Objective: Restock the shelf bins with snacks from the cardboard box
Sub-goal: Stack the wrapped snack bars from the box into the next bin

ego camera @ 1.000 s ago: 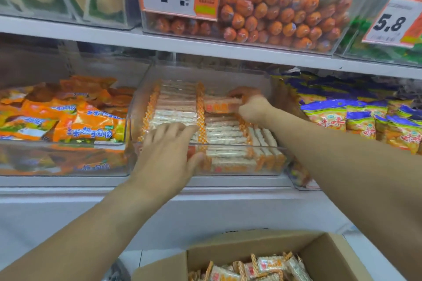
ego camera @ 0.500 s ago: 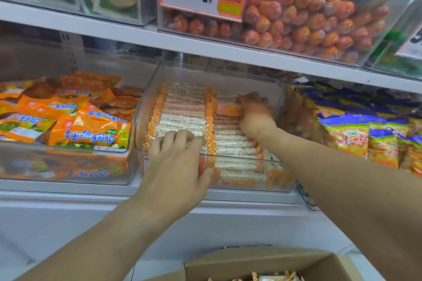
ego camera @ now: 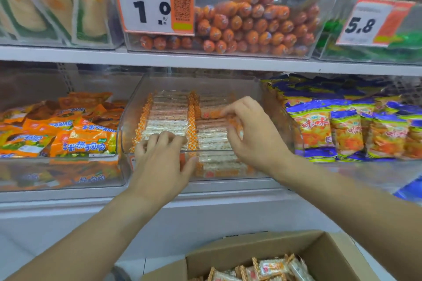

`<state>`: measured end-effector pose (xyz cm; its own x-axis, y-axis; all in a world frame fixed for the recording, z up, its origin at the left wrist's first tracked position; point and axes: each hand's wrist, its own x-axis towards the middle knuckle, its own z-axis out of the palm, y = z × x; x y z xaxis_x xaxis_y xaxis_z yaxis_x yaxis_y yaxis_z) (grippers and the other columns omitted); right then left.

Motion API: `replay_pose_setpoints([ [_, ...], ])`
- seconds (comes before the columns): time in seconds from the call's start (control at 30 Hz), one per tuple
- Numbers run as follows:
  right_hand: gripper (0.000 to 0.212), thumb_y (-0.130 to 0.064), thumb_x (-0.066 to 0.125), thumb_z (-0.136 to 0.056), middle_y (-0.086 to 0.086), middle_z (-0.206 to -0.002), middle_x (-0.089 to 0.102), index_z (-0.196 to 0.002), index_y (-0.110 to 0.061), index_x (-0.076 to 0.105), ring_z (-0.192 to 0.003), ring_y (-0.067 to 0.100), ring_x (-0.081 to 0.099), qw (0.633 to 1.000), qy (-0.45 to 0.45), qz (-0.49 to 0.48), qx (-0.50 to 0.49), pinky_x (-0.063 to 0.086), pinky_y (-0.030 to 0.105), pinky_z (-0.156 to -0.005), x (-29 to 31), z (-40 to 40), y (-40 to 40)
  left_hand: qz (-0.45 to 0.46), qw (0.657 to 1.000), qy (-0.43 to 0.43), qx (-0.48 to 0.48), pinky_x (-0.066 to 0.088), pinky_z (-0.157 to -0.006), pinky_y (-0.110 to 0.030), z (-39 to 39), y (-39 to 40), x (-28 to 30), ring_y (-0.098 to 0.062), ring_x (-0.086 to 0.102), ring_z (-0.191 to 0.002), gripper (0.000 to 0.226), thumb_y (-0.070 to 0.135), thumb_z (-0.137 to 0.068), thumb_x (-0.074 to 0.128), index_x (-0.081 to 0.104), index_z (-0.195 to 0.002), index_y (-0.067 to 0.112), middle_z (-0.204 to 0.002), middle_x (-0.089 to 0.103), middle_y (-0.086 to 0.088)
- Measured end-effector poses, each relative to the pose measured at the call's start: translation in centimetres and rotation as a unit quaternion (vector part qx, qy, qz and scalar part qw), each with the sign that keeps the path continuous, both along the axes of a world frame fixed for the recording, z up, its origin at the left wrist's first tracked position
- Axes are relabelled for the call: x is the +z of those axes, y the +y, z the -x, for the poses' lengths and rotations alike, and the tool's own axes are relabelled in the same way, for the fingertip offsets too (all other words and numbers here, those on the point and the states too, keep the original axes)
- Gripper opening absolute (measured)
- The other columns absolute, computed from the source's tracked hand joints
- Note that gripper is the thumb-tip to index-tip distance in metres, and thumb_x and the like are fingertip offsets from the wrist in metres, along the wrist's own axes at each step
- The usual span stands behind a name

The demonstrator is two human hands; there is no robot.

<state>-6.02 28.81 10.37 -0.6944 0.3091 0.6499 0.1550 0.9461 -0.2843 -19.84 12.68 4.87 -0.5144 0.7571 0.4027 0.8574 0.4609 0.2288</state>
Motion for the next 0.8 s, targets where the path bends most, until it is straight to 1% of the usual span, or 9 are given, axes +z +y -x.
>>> replay_pose_setpoints([
  [0.1,0.015,0.003,0.062,-0.086,-0.002,-0.089,0.055,-0.095,-0.008,0.063,-0.08,0.006,0.049,0.996,0.035,0.024,0.084,0.038,0.017,-0.074,-2.1,-6.6,-4.4,-0.044,0.999,-0.006,0.001,0.034,-0.099,-0.048,-0.8,0.2,1.8,-0.029,0.045,-0.117,0.038,0.043,-0.09,0.059,0.06,-0.12,0.021,-0.118,0.055,-0.004],
  [0.2,0.014,-0.006,0.06,-0.088,-0.012,-0.086,0.05,-0.096,-0.017,0.06,-0.071,0.001,0.046,0.989,-0.067,0.099,0.083,0.041,0.023,-0.064,-7.8,-12.4,-4.8,-0.107,0.983,0.028,-0.145,0.046,-0.086,-0.046,-3.4,1.2,3.1,-0.027,0.053,-0.099,0.021,0.024,-0.085,0.054,0.061,-0.102,0.015,-0.099,0.058,-0.003],
  [0.27,0.014,-0.016,0.058,-0.089,-0.02,-0.085,0.046,-0.099,-0.025,0.056,-0.07,-0.001,0.048,0.965,-0.214,0.146,0.048,0.044,0.026,-0.066,-12.5,-15.1,-3.3,-0.028,0.969,-0.017,-0.246,0.048,-0.076,-0.04,-6.1,2.1,2.8,-0.021,0.055,-0.084,0.01,0.02,-0.087,0.053,0.059,-0.095,0.017,-0.089,0.058,0.003],
  [0.33,0.013,-0.023,0.056,-0.09,-0.021,-0.085,0.05,-0.102,-0.028,0.056,-0.074,-0.001,0.054,0.914,-0.359,0.19,-0.003,0.044,0.028,-0.071,-17.5,-17.6,-1.5,0.128,0.945,-0.075,-0.292,0.045,-0.074,-0.036,-9.2,2.9,0.7,-0.019,0.054,-0.083,0.01,0.021,-0.094,0.053,0.058,-0.101,0.018,-0.093,0.059,0.004],
  [0.43,0.029,-0.031,0.059,-0.092,-0.002,-0.106,0.065,-0.119,-0.018,0.061,-0.106,0.02,0.062,0.838,-0.455,0.285,-0.1,0.045,0.028,-0.088,-23.3,-21.2,-0.5,0.307,0.899,-0.107,-0.294,0.047,-0.084,-0.036,-13.3,3.7,-5.2,-0.025,0.058,-0.099,0.021,0.028,-0.096,0.053,0.058,-0.111,0.014,-0.109,0.063,-0.005],
  [0.53,0.047,-0.033,0.06,-0.095,0.004,-0.135,0.058,-0.138,-0.017,0.052,-0.131,0.024,0.05,0.789,-0.469,0.367,-0.15,0.04,0.031,-0.107,-27.0,-24.3,-1.5,0.356,0.881,-0.179,-0.254,0.045,-0.085,-0.032,-16.3,3.0,-13.3,-0.028,0.057,-0.108,0.026,0.028,-0.096,0.054,0.058,-0.116,0.012,-0.118,0.062,-0.008],
  [0.6,0.059,-0.037,0.061,-0.093,0.008,-0.139,0.049,-0.146,-0.021,0.041,-0.136,0.027,0.043,0.751,-0.499,0.393,-0.18,0.038,0.037,-0.111,-29.7,-26.2,-2.2,0.374,0.875,-0.243,-0.189,0.046,-0.093,-0.035,-17.7,1.6,-18.8,-0.028,0.054,-0.117,0.035,0.029,-0.097,0.054,0.053,-0.129,0.015,-0.132,0.056,-0.009],
  [0.7,0.07,-0.035,0.059,-0.092,0.014,-0.15,0.034,-0.153,-0.017,0.029,-0.143,0.034,0.033,0.698,-0.555,0.406,-0.198,0.036,0.039,-0.113,-33.3,-28.5,-3.7,0.434,0.852,-0.265,-0.128,0.041,-0.108,-0.043,-19.7,-2.2,-25.4,-0.033,0.038,-0.139,0.054,0.026,-0.098,0.051,0.036,-0.15,0.023,-0.153,0.035,-0.007],
  [0.8,0.067,-0.024,0.06,-0.093,0.018,-0.15,0.033,-0.151,-0.015,0.026,-0.137,0.037,0.041,0.667,-0.588,0.406,-0.211,0.042,0.043,-0.108,-35.1,-29.7,-5.5,0.44,0.841,-0.29,-0.118,0.028,-0.118,-0.042,-21.1,-5.2,-28.9,-0.028,0.01,-0.151,0.065,0.012,-0.095,0.047,0.029,-0.154,0.028,-0.163,0.011,0.001],
])
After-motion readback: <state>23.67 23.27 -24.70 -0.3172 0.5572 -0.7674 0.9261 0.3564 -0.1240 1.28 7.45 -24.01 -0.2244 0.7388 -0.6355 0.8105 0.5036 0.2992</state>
